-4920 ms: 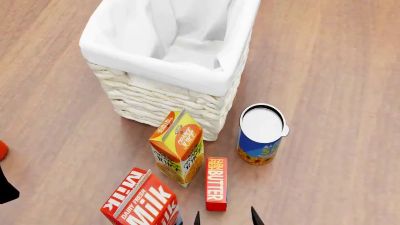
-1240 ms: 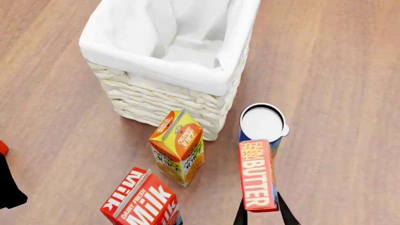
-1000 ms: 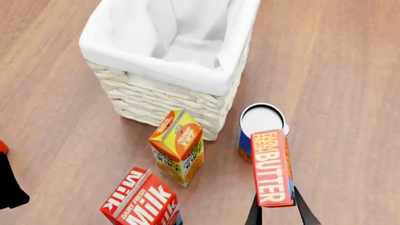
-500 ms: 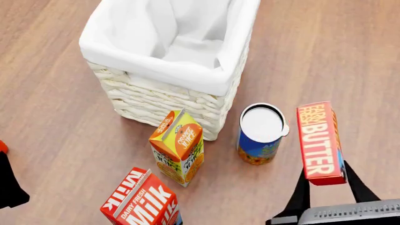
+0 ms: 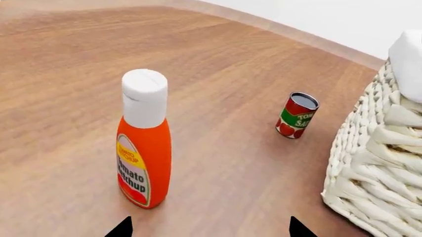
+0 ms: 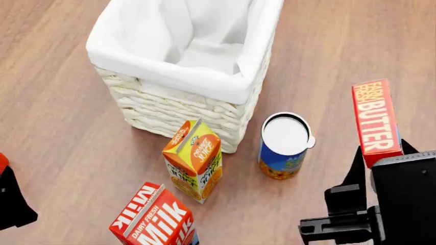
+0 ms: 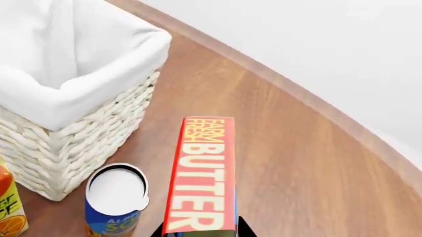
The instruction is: Pick up the butter and put it in the basket.
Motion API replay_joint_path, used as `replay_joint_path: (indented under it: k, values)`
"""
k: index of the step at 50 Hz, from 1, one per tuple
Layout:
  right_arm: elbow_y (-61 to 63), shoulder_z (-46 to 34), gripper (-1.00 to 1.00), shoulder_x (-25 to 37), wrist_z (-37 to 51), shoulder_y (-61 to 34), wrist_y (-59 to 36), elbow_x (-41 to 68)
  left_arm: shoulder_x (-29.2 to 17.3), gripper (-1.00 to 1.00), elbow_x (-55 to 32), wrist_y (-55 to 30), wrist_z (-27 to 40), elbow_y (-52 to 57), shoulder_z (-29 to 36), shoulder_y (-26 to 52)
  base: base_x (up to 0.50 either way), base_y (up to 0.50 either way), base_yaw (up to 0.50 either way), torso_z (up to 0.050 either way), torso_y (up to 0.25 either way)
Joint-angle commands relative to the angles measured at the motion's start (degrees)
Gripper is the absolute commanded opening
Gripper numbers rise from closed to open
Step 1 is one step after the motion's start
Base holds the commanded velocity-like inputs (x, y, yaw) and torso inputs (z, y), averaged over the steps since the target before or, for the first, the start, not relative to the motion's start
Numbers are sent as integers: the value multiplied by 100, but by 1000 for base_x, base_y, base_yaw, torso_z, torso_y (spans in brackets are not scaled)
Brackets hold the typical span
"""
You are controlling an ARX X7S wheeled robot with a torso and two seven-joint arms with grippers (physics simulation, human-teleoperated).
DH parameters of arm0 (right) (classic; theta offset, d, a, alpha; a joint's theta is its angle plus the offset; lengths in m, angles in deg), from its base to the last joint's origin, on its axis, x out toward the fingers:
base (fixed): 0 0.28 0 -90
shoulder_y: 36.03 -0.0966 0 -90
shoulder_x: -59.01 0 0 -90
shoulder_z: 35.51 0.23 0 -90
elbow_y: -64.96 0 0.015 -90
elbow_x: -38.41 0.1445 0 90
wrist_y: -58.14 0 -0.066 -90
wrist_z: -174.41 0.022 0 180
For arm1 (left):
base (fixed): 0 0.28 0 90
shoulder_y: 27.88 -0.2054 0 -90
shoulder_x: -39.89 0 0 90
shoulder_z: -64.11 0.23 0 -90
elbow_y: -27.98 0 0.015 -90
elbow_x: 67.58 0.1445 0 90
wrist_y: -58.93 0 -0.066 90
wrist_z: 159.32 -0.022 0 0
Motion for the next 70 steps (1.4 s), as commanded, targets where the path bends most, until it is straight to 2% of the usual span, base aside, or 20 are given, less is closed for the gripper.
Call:
replay_joint_path:
  k: [1, 9, 13, 16, 27, 38, 48, 55, 64, 70]
  values:
    - [-627, 490, -100, 97, -665, -769, -324, 265, 20, 100, 17, 23, 36, 7, 52, -8, 0, 0, 0, 0, 0]
    - [-1195, 673, -100, -130, -1139, -1316, -647, 545, -6, 100, -27, 24, 56, 52, 26, -46, 0, 0, 0, 0, 1]
    - [-1487, 838, -100, -103, -1489, -1095, -47, 595, -20, 100, -73, 2, 72, 102, 17, -57, 0, 0, 0, 3, 3]
    - [-1615, 875, -100, -140, -1572, -1170, -65, 623, -24, 100, -88, -3, 82, 132, 22, -71, 0, 0, 0, 0, 0]
    - [-2672, 866, -100, -742, -1967, -2545, -1405, 873, -54, 100, -153, -20, 123, 168, -7, -83, 0, 0, 0, 0, 2]
    - [-4297, 415, -100, -1791, -2557, -3624, -2404, 528, -60, 100, -157, 1, 137, 175, 12, -97, 0, 0, 0, 1, 1]
    - [-5943, 181, -100, -2552, -2958, -4520, -2820, 149, -60, 100, -167, 12, 171, 195, 25, -113, 0, 0, 0, 0, 2]
    - [-7105, 99, -100, -3173, -3226, -4868, -2696, -127, -42, 100, -144, 32, 202, 249, 66, -167, 0, 0, 0, 1, 1]
    - [-8894, -344, -100, -4125, -4218, -5425, -2501, -740, -34, 100, -124, 37, 229, 342, 140, -256, 0, 0, 0, 0, 1]
    - [-9778, -529, -100, -4509, -4699, -5672, -2323, -1023, -37, 100, -133, 57, 233, 343, 140, -277, 0, 0, 0, 0, 2]
